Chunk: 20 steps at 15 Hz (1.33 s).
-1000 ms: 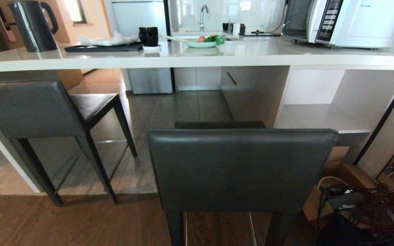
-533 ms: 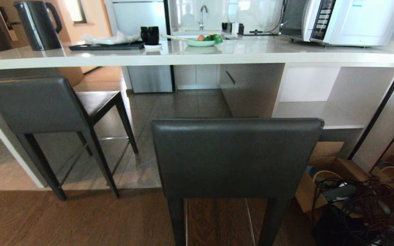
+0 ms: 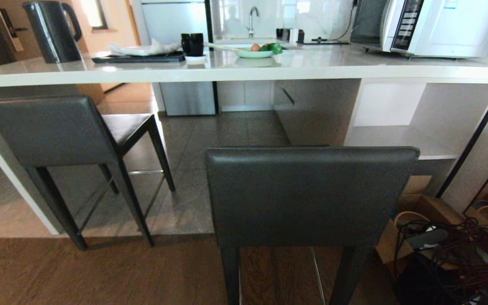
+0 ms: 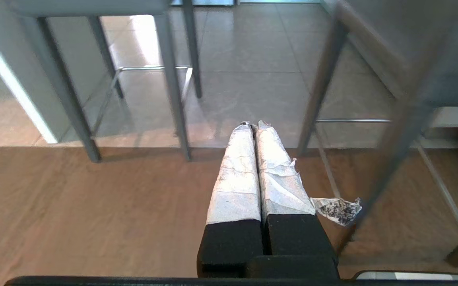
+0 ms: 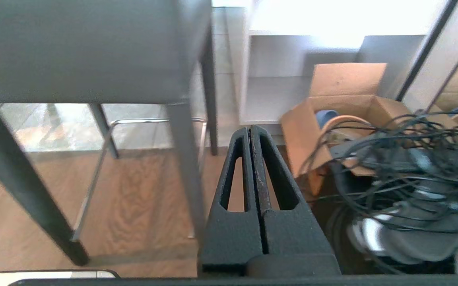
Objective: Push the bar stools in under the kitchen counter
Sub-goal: Pull the gray chair out from under the dining table
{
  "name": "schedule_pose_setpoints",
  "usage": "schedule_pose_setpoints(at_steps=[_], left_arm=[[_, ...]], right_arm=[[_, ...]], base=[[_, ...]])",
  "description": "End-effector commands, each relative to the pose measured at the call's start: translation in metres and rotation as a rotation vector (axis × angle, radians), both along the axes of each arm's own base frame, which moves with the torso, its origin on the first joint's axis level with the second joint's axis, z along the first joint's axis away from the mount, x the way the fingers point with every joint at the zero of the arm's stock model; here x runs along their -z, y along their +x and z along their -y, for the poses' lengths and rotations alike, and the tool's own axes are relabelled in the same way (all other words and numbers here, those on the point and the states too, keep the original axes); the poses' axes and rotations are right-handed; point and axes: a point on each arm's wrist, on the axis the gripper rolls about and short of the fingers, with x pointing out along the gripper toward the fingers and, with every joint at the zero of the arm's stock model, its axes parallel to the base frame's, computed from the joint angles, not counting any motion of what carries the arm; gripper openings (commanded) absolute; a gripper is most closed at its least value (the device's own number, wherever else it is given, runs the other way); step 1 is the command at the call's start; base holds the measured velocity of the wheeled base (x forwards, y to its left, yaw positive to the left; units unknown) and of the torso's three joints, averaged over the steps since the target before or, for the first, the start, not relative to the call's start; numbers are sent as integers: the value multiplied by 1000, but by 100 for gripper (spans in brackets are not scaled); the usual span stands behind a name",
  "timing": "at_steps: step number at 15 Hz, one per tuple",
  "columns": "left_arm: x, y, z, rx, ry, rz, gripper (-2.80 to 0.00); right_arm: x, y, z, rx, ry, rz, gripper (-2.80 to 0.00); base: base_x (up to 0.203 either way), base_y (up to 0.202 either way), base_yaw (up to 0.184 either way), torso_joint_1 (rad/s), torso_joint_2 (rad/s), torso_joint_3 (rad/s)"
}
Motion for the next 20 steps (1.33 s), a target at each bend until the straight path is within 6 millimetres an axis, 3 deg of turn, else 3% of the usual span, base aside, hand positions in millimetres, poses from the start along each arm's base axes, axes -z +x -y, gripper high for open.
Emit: schedule_pose_setpoints(at_steps=[1,20], left_arm=[[0,0,0,-1,0,-1,-280],[0,0,0,-1,-2,0,-280]], right_arm=[[0,0,0,0,-2,-1,-280],[0,0,0,1,4,-1,-280]], base=[[0,196,0,3,-10,0],[0,199,-2,2,2,3]])
